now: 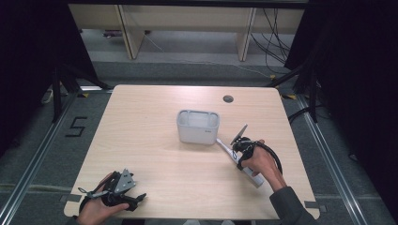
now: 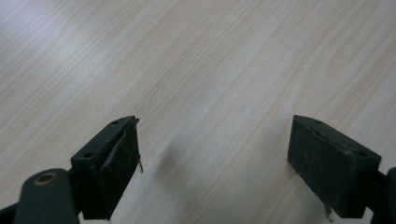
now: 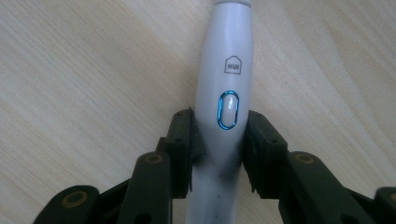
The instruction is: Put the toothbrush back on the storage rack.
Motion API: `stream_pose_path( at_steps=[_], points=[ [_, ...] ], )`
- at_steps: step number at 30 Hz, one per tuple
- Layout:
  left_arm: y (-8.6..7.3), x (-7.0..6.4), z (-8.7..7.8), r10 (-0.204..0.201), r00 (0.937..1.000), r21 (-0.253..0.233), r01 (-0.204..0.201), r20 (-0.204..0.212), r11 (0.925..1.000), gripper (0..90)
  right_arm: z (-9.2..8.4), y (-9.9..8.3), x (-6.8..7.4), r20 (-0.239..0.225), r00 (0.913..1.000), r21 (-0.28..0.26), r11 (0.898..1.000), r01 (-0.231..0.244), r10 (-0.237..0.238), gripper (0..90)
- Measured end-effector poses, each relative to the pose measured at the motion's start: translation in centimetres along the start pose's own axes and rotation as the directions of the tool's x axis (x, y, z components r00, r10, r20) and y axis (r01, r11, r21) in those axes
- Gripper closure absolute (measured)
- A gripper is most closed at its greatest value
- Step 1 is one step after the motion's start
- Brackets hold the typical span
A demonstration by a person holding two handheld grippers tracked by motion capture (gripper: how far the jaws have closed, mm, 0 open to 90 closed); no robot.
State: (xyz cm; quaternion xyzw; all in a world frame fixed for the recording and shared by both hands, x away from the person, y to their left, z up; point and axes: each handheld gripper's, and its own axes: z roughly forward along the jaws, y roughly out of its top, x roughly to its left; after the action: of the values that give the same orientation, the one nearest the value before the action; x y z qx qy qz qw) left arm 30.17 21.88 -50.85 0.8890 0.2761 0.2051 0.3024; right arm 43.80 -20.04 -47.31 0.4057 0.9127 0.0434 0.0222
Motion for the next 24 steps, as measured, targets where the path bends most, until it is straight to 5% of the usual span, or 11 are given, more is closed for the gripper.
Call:
stream_pose_path(
  at_steps=[2,5,7,9,12,15,18,24],
  points=[
    [0.0,0.0,0.0,-0.001,1.0,-0.001,0.001,-0.001,1.0,16.2,0.2,0.0,-0.3,0.021,0.9993,-0.002,1.0,0.031,-0.031,65.8],
    [0.0,0.0,0.0,0.002,1.0,0.0,-0.002,-0.002,1.0,16.2,-0.1,-0.1,0.1,0.016,0.9992,0.023,0.999,-0.036,0.036,66.2],
    [0.0,0.0,0.0,0.0,1.0,0.0,0.0,-0.002,1.0,16.2,0.0,-0.1,-0.1,0.014,0.9999,0.001,1.0,-0.009,0.008,66.2],
    [0.1,0.0,-0.1,0.008,1.0,0.002,-0.008,0.002,1.0,16.2,-0.2,-0.3,0.1,0.005,0.9988,0.016,0.999,-0.049,0.049,66.4],
    [0.0,0.0,0.0,0.001,1.0,0.0,-0.001,-0.002,1.0,16.2,-0.3,-0.7,-0.5,0.001,1.0,-0.019,1.0,-0.001,0.001,66.4],
    [0.1,0.1,-0.1,0.01,0.9999,0.002,-0.01,0.0,0.9999,16.2,-0.6,-1.0,-0.4,-0.004,0.9995,-0.029,0.999,-0.031,0.031,66.4],
    [0.0,0.0,0.0,0.003,1.0,0.001,-0.003,-0.001,1.0,16.2,-0.9,-1.4,-1.0,-0.003,1.0,-0.053,0.999,0.004,-0.004,66.4],
    [0.1,0.1,0.0,0.009,1.0,0.003,-0.009,-0.002,1.0,16.2,-2.5,-2.3,-1.8,-0.001,0.9992,-0.125,0.991,-0.041,0.041,66.5]
  ],
)
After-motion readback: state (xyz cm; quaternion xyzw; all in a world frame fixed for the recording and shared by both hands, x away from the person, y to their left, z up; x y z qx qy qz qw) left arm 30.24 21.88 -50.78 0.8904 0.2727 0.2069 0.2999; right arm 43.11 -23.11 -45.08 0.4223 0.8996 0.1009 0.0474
